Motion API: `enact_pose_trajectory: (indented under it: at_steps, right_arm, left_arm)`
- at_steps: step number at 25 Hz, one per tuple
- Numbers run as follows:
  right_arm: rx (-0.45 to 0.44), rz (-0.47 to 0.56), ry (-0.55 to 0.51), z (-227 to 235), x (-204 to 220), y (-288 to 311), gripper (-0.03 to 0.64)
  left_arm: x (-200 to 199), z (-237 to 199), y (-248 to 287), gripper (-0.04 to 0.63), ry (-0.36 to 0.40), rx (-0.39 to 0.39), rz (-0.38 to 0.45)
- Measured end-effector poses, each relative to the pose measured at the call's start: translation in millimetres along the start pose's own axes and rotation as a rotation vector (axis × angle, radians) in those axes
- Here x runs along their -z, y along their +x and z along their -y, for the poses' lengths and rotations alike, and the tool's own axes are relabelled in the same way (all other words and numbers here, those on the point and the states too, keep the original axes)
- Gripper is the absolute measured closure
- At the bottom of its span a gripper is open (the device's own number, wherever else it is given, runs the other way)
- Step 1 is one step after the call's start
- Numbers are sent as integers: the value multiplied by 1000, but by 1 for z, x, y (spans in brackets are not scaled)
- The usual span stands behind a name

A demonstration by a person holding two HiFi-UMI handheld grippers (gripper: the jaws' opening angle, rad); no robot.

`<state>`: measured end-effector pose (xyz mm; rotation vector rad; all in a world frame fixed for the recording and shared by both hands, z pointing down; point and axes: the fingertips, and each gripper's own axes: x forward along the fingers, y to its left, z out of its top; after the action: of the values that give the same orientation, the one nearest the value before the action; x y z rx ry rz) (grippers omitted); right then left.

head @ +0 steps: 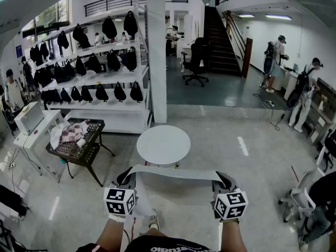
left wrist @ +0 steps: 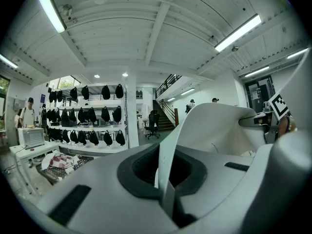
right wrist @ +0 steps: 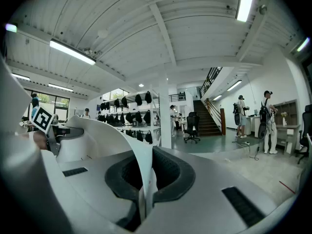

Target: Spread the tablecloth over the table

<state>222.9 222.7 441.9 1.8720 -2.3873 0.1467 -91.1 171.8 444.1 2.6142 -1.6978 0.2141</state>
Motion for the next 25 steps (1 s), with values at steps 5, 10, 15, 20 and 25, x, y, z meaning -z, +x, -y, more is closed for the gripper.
enact_pose_trajectory:
  at_steps: [5,10,15,20,25]
  right_arm:
    - [4,0,-2,2,-2,-6,591]
    - [8,2,-5,1,-7,-5,591]
    - [5,20,12,1,-7,-6,591]
    - [-1,18,17,-4,-5,-2,591]
    - [-11,19,15,-7,-6,3,591]
  left_arm:
    - [-3,4,-3,577,3,3,1]
    - [-6,2,-3,577,2,6,0]
    - [-5,3,-3,577,-3,9,4]
    - [-3,-3,-3,577,-8,8,10]
    - [-3,-8,-3,577,-8,1,16]
